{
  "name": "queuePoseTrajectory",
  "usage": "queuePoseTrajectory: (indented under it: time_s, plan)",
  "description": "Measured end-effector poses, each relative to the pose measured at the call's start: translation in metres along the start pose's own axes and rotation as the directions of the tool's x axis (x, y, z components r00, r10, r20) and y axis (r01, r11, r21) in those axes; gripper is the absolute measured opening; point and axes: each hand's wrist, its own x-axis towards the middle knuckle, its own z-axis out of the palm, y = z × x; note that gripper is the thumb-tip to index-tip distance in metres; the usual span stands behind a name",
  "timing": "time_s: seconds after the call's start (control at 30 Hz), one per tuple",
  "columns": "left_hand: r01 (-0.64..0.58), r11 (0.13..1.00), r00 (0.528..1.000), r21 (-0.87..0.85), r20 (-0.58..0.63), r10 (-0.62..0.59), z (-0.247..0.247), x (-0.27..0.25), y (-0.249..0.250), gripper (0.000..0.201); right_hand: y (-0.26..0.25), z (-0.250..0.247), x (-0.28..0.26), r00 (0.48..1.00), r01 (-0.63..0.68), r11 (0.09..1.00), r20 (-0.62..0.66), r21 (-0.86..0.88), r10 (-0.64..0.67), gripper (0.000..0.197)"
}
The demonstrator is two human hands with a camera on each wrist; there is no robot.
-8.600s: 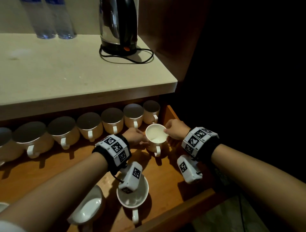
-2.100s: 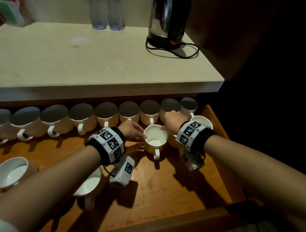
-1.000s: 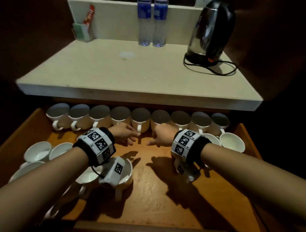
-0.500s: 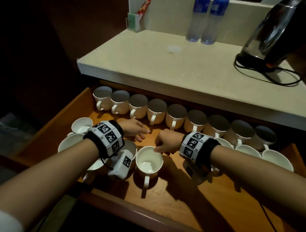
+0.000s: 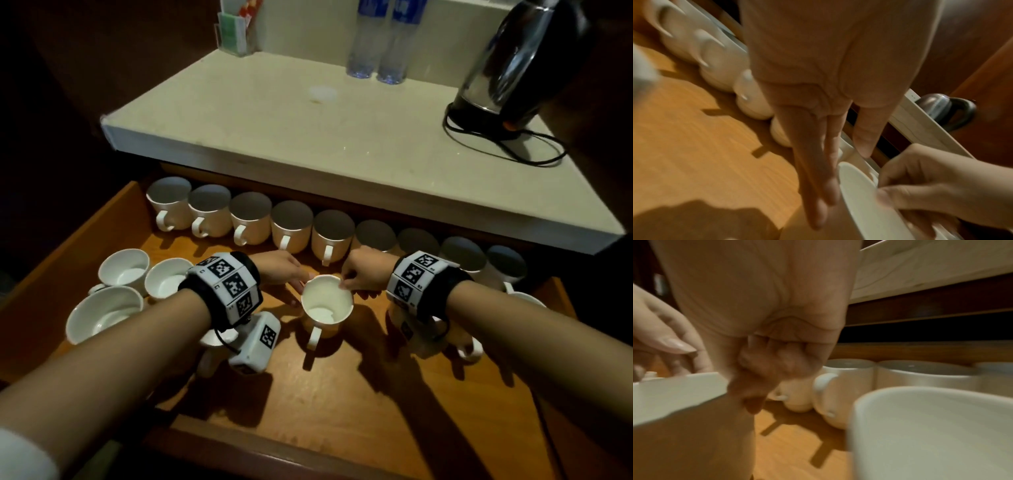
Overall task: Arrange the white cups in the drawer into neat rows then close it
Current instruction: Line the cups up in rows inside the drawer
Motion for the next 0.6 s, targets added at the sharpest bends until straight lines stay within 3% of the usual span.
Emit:
queuePoseTrajectory:
  time_s: [0.17,0.4,0.6]
  plan:
    - [-0.025,0.999,1.0,-0.04,0.017,0.026,0.019,0.012,0.018,0.029,0.023,-0.003,-0.013,0.988,-0.115,0.99,-0.115,-0.077,0.106,0.03]
    - [-0.039,0.998,0.998,-0.048,0.048,0.041,0.042,0.026,0.033,0.03,0.043,0.0,-0.029,0.948,-0.24,0.97,-0.224,-0.043,0.224,0.023]
    - [-0.024,0.999,0.997,-0.045,0.078,0.027,0.056,0.028,0.042,0.03,0.05,0.004,-0.029,0.898,-0.318,0.948,-0.325,-0.013,0.297,0.033]
